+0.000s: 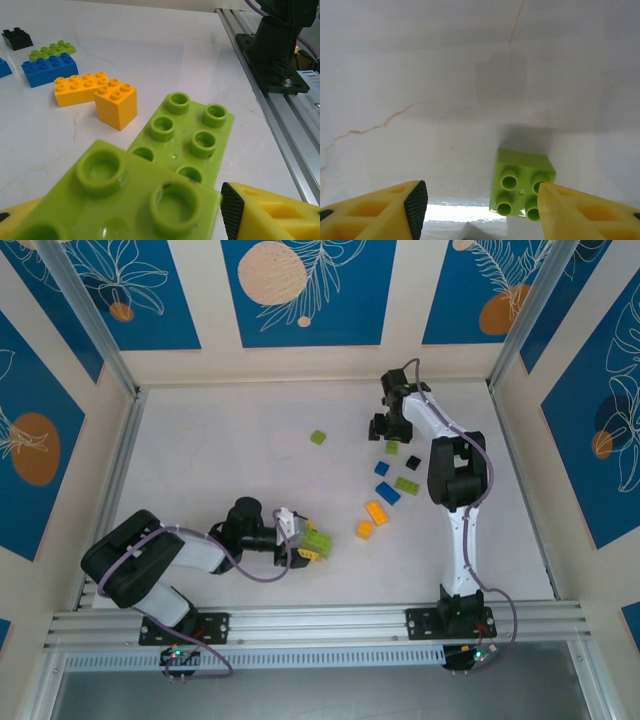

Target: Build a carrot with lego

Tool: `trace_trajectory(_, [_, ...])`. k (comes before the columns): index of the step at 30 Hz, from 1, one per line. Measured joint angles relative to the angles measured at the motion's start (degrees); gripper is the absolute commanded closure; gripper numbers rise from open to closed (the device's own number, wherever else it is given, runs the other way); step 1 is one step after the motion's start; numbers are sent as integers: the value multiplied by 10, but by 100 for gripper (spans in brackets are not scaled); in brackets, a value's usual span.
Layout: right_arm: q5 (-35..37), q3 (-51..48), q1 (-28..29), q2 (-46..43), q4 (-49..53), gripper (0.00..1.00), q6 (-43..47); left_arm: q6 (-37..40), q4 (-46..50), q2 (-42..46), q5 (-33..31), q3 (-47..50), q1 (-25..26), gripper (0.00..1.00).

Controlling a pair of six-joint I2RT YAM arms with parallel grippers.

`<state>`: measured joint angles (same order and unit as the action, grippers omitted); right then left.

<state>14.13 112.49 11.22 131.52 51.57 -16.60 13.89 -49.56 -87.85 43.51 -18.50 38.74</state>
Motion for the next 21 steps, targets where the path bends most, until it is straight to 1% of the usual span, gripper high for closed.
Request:
trace_trajectory(9, [3, 3, -2, 4, 4, 41, 8, 0, 0, 6, 0, 4, 0, 44])
trace_trajectory(14, [2, 0, -5, 3, 1, 41, 10, -2, 3, 7, 0, 4, 0, 52])
trace_trajectory(21, [0, -37, -5, -21, -10, 41, 11, -2, 7, 7, 0, 4, 0, 59])
